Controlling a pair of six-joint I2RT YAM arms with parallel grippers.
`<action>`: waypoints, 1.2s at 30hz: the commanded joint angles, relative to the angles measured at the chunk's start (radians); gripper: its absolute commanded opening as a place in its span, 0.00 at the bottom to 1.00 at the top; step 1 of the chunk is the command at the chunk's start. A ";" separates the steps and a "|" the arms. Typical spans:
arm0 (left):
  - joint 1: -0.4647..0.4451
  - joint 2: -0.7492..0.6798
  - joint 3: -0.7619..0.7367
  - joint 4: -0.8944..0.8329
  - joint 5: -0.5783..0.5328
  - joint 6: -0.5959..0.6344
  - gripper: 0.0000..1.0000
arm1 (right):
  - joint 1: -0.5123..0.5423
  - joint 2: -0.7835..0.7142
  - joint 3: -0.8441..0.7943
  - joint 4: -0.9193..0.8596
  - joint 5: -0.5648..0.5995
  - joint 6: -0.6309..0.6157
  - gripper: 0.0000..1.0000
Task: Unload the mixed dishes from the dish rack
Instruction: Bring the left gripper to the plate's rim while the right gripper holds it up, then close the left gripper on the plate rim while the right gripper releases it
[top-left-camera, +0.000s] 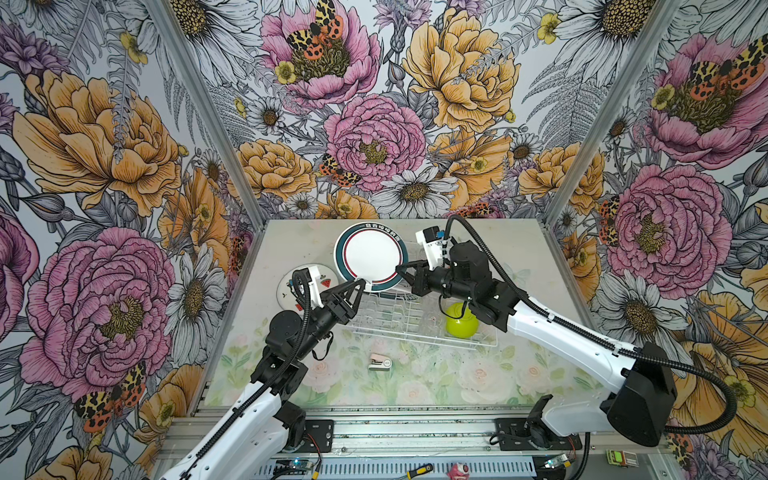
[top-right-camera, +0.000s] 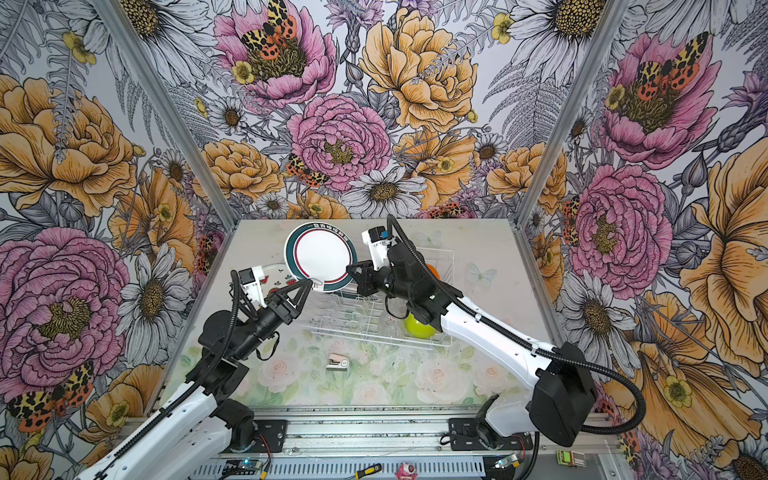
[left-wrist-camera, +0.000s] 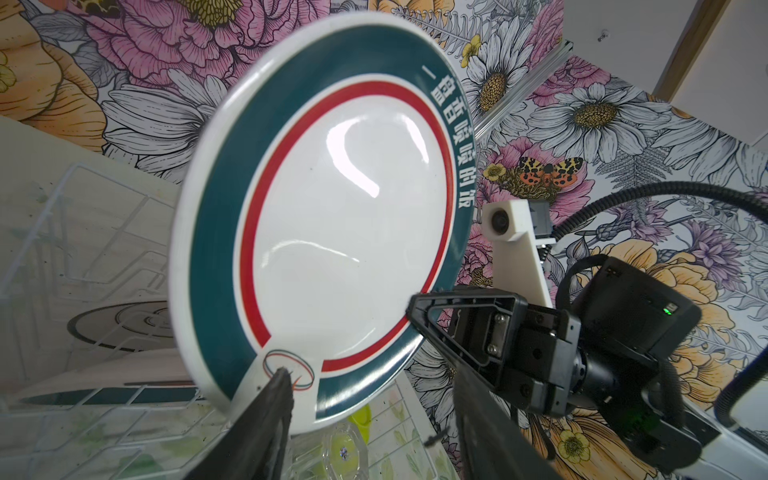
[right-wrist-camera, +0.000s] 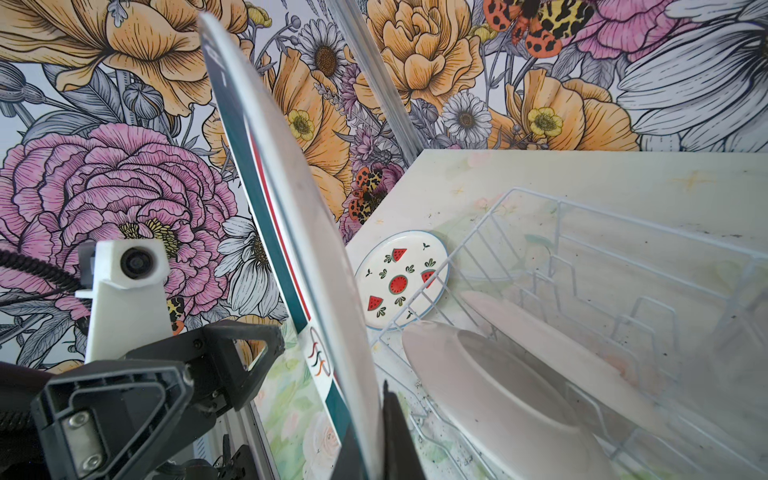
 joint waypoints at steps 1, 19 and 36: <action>-0.002 -0.023 0.026 -0.061 -0.034 0.020 0.62 | -0.009 -0.057 -0.003 0.079 0.005 0.009 0.00; 0.056 0.164 0.068 0.137 0.042 0.007 0.57 | -0.010 -0.050 -0.008 0.153 -0.128 0.084 0.00; 0.064 0.186 0.065 0.128 0.038 -0.036 0.00 | -0.022 0.011 -0.004 0.154 -0.153 0.106 0.00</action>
